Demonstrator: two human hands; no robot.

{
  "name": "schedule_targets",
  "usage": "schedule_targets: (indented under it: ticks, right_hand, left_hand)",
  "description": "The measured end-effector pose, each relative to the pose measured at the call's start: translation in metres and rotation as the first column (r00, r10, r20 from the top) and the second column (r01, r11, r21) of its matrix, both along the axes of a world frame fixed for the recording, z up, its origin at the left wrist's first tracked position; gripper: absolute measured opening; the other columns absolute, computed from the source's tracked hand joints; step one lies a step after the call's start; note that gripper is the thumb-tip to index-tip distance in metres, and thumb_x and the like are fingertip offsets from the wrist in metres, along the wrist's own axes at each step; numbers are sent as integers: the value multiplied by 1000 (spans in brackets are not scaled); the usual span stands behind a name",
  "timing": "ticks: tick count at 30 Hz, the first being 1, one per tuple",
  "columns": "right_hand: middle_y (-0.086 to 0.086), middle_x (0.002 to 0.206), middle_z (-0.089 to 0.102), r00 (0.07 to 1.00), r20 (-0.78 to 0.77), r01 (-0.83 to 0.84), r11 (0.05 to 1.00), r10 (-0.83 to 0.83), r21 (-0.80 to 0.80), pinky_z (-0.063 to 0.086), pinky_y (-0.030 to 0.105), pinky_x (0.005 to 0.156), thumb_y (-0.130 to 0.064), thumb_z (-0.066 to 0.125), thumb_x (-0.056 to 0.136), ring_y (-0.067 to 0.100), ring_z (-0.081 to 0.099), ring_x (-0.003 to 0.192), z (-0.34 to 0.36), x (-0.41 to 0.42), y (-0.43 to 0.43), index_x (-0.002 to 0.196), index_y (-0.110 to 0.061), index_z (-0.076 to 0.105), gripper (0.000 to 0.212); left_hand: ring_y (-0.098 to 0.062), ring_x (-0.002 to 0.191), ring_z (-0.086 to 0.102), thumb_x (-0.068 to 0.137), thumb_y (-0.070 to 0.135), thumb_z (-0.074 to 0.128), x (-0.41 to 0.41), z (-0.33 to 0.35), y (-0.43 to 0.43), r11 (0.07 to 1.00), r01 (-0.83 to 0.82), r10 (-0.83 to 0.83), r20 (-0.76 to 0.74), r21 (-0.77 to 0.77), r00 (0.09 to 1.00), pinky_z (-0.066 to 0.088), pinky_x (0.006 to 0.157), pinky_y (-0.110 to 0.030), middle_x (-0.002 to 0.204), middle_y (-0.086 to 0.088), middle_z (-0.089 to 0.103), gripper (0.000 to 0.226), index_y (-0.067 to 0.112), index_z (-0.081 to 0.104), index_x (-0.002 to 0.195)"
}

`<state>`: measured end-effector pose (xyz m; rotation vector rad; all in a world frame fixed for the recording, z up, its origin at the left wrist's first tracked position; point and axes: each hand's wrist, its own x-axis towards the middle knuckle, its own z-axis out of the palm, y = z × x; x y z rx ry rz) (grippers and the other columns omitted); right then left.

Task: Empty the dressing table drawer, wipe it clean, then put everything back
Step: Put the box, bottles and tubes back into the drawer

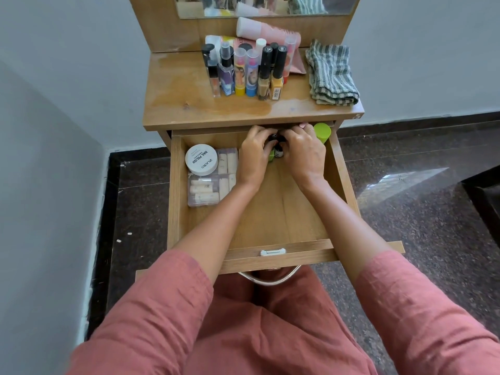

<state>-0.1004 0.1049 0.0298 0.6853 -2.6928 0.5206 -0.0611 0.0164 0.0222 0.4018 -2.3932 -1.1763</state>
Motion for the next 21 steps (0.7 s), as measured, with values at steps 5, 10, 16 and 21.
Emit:
schedule_targets:
  ticks: [5,10,16,21]
  right_hand:
    - [12,83,70,1000,14,-14,1000,14,9,51,34,56,-2,60,75,33,63,89,0,1,1,79,-5,68,9]
    - [11,100,67,998,51,-33,999,35,-40,51,39,70,-6,52,84,31,58,99,8,6,7,93,-5,68,18]
    - [11,99,66,987,140,-42,974,74,-222,47,34,76,-10,54,87,27,59,94,34,10,14,95,-5,67,16]
    - [10,89,68,988,82,-78,882,130,-464,47,12,74,-5,60,82,13,61,76,75,1,5,91,-1,69,13]
  left_hand:
    - [-28,102,60,81,-4,60,0,1,1,1000,-7,7,10,17,1000,37,90,-17,108,-18,63,25,-3,64,105]
    - [-28,106,59,80,-7,58,5,6,0,1000,-2,2,-13,19,1000,37,93,-18,112,-18,62,32,-4,61,112]
    - [-23,95,63,81,0,61,17,21,-5,999,32,-32,-94,-6,995,44,85,-17,103,-14,66,24,-2,65,105]
    - [-12,90,60,84,4,59,13,61,-17,999,18,-30,-248,-48,968,50,83,-20,102,-11,66,22,1,65,106]
